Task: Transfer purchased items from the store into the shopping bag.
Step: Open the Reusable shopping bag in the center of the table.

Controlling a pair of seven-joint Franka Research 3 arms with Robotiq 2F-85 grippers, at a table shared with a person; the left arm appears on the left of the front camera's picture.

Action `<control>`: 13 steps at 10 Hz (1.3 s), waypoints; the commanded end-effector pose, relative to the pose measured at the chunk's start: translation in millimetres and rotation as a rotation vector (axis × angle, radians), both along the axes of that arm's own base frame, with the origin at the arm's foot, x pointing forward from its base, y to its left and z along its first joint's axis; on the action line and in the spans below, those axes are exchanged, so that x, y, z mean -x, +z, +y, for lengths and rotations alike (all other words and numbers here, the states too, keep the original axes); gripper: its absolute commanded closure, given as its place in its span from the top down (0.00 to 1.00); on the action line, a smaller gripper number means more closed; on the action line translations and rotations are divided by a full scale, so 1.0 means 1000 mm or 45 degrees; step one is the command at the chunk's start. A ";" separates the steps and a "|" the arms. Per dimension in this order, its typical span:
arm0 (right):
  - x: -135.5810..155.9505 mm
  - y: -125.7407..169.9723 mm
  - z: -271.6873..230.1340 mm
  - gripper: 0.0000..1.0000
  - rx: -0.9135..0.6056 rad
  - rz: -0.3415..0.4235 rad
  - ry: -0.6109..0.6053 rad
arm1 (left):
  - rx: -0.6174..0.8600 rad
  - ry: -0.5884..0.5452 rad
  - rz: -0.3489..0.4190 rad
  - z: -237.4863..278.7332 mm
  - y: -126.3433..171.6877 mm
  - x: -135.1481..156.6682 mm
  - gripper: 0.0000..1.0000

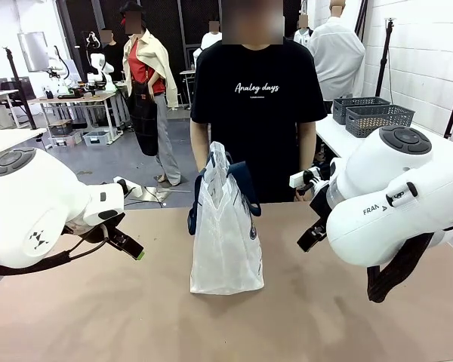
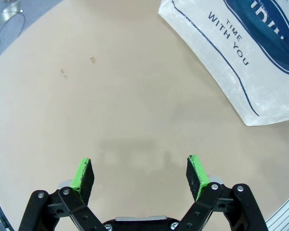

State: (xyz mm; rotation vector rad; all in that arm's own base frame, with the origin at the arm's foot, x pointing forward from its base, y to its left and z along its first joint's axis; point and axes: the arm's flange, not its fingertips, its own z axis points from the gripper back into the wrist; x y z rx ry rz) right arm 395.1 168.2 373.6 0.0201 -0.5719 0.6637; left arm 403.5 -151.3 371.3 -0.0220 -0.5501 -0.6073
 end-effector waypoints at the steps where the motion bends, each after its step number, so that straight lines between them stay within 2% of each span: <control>1: 0.000 0.000 0.000 1.00 -0.001 0.000 0.000 | 0.000 0.001 0.000 0.001 0.000 0.000 1.00; 13: 0.000 0.000 0.000 1.00 -0.001 0.000 0.000 | 0.000 0.001 0.000 0.001 0.000 0.000 1.00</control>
